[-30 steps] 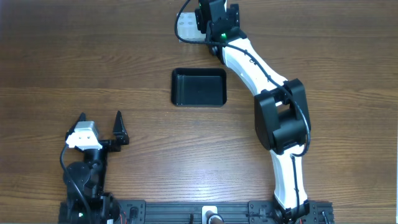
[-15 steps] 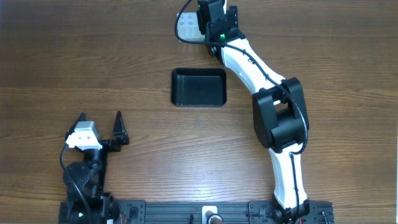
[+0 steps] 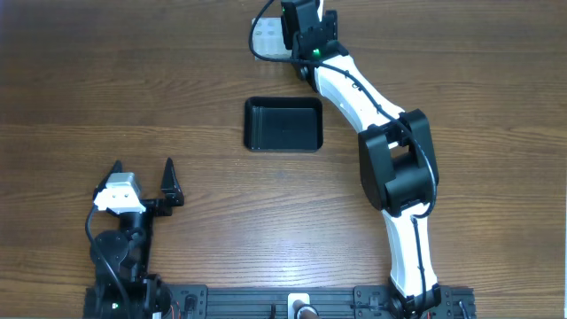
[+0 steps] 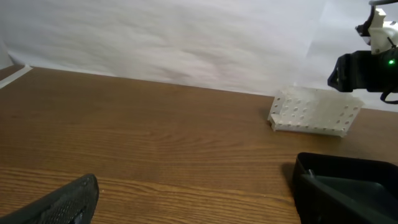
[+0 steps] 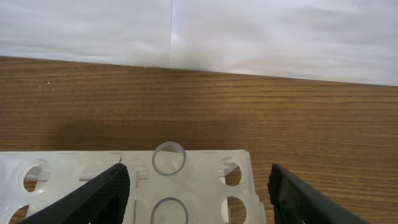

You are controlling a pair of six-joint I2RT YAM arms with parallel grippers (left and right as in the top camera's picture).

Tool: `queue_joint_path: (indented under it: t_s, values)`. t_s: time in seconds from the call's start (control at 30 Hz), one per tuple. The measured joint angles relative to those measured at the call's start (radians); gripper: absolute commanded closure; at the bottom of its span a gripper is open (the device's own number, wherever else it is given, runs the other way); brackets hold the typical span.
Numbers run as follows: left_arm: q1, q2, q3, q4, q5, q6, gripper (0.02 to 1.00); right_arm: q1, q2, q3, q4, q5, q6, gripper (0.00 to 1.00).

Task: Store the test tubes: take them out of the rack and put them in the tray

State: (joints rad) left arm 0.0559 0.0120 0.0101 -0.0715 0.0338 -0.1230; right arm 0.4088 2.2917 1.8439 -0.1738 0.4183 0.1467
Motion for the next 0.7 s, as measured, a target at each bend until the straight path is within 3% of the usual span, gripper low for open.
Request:
queue_joint_path:
  t_s: [0.3, 0.7]
  values:
    - [0.0, 0.0, 0.0, 0.0, 0.0, 0.0, 0.02, 0.002, 0.005, 0.0, 0.0, -0.017, 0.007, 0.283]
    - [0.0, 0.0, 0.0, 0.0, 0.0, 0.0, 0.023, 0.011, 0.02, 0.0, 0.002, -0.023, 0.008, 0.424]
